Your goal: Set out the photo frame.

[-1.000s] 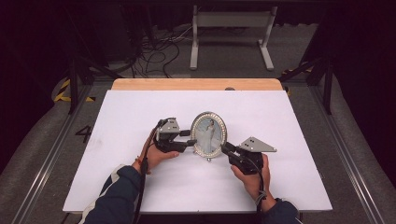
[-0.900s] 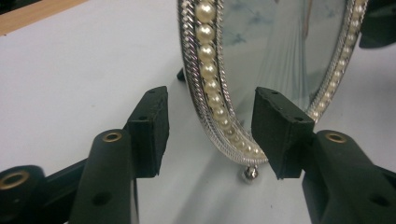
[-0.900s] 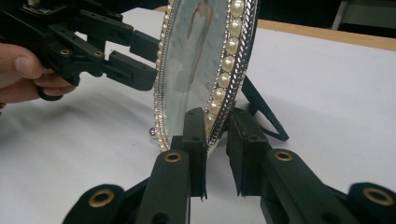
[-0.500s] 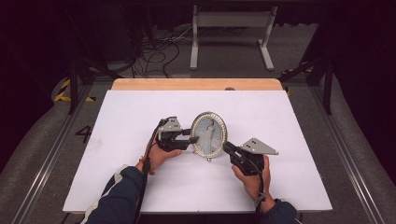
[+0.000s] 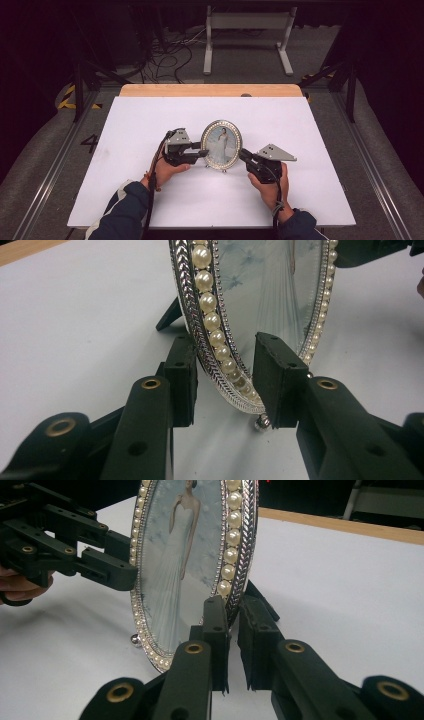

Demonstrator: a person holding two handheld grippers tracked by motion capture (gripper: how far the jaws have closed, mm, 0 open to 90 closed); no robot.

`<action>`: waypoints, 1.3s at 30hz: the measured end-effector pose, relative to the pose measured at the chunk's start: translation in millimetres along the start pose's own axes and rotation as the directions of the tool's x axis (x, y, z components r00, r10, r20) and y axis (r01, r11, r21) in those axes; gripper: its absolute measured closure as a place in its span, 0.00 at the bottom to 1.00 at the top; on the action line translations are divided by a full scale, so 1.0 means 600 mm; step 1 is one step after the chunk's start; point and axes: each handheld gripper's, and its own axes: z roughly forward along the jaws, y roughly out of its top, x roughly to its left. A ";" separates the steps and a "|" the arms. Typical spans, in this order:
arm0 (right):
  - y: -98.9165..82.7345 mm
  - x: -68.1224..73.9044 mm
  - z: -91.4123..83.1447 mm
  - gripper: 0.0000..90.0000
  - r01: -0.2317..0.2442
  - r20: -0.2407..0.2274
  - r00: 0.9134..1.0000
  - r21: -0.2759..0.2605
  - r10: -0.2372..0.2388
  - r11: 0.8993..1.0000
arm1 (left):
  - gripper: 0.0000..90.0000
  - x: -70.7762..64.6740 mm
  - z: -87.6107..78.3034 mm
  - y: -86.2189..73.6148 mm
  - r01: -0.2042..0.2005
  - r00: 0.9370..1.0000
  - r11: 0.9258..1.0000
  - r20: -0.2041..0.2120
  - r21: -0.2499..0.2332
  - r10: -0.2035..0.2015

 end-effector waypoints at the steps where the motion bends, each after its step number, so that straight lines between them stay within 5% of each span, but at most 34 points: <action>1: 0.000 -0.001 0.001 0.91 0.003 0.000 1.000 -0.001 -0.003 1.000 | 0.70 -0.002 -0.002 -0.001 0.000 1.000 1.000 -0.001 0.006 0.000; 7: 0.003 0.001 0.004 0.90 0.008 -0.008 1.000 -0.003 -0.008 1.000 | 0.68 -0.006 -0.004 -0.003 -0.015 1.000 1.000 -0.023 0.014 0.015; 15: 0.002 -0.001 -0.001 0.90 0.013 0.008 1.000 -0.013 -0.013 1.000 | 0.65 -0.003 -0.015 0.002 0.000 0.999 0.998 -0.055 -0.057 -0.003; 39: 0.002 -0.006 0.009 0.91 0.019 -0.006 1.000 -0.014 -0.019 1.000 | 0.75 -0.019 -0.013 0.000 0.002 0.996 1.000 -0.084 -0.027 -0.004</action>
